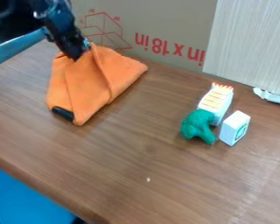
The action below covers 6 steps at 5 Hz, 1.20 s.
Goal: Unfold the cloth from top left to right
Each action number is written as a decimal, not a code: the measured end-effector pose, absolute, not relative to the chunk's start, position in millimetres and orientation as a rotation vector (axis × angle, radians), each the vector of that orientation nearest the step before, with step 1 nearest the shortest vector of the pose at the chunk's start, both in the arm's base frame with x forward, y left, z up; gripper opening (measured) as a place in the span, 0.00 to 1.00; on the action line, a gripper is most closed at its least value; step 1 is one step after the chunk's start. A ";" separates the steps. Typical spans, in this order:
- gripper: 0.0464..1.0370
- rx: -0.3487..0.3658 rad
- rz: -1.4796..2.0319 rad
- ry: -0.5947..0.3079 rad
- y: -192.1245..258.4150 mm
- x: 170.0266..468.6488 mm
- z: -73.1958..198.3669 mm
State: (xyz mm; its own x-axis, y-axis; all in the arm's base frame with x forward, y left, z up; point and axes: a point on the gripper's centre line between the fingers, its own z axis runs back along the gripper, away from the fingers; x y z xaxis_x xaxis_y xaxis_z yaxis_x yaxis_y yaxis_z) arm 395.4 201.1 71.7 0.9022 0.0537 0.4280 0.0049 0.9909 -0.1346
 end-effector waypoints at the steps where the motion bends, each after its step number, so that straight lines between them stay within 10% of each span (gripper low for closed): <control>1: 0.00 -0.122 -0.002 -0.489 193.0 393.1 94.2; 6: 0.00 -0.099 -0.259 -0.567 95.0 334.9 134.9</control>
